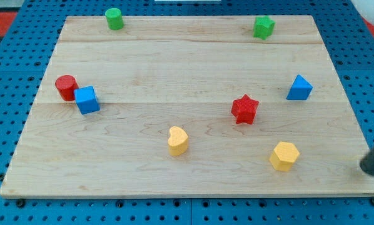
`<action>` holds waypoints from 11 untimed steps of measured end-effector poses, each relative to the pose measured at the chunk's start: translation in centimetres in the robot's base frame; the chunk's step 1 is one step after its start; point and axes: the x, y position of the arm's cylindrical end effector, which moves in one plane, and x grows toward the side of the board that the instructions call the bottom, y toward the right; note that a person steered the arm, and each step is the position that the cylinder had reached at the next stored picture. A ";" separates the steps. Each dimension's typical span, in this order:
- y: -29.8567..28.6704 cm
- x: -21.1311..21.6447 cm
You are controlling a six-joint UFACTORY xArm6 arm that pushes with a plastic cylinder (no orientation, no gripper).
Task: Push the yellow hexagon closer to the yellow heart
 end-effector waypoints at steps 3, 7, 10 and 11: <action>-7.2 1.3; -11.6 -3.1; -13.1 -7.4; -20.3 -5.4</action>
